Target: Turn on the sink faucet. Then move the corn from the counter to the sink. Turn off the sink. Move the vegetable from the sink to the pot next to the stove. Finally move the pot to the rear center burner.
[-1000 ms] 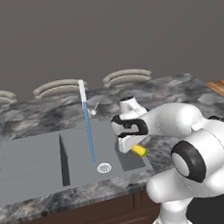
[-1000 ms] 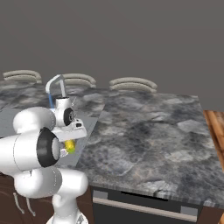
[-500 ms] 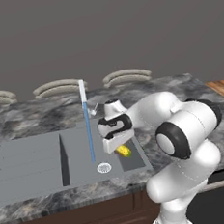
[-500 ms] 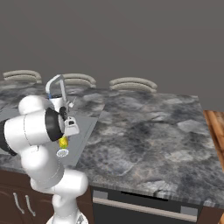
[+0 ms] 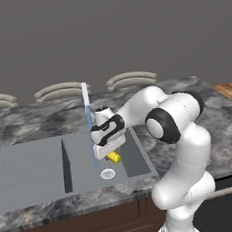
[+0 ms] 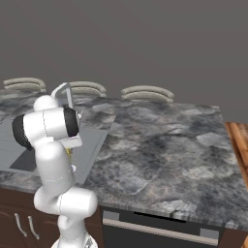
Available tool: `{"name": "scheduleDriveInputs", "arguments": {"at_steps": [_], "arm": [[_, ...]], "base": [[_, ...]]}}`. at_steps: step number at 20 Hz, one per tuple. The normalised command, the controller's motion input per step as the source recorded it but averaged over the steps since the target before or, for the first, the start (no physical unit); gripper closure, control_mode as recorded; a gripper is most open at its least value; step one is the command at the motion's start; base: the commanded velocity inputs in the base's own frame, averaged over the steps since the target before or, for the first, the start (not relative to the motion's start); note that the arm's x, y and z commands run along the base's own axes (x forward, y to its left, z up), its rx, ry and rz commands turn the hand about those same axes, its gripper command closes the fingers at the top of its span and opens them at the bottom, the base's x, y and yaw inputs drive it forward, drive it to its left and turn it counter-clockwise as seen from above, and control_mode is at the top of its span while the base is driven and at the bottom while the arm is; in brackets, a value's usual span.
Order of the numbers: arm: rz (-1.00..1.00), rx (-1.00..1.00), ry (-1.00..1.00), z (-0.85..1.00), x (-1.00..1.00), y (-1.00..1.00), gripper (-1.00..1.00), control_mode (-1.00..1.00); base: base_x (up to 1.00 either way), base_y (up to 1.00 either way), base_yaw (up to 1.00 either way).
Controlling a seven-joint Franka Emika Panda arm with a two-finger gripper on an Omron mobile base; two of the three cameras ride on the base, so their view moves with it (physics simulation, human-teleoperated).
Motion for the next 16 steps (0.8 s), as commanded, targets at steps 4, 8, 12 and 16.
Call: {"name": "scheduleDriveInputs", "arguments": {"at_steps": [4,8,12,16], "arm": [[0.0,0.0,0.0,-0.3,0.1,0.06,1.0,-1.0],[0.0,0.0,0.01,-0.24,0.2,0.01,1.0,-1.0],[0.0,0.02,0.0,-0.3,0.25,0.05,1.0,-1.0],[0.0,0.02,0.01,-0.3,0.22,0.08,1.0,-1.0]], "base": [[0.0,0.0,0.0],[0.0,0.0,0.0],[0.0,0.0,0.0],[0.0,0.0,0.0]]}}
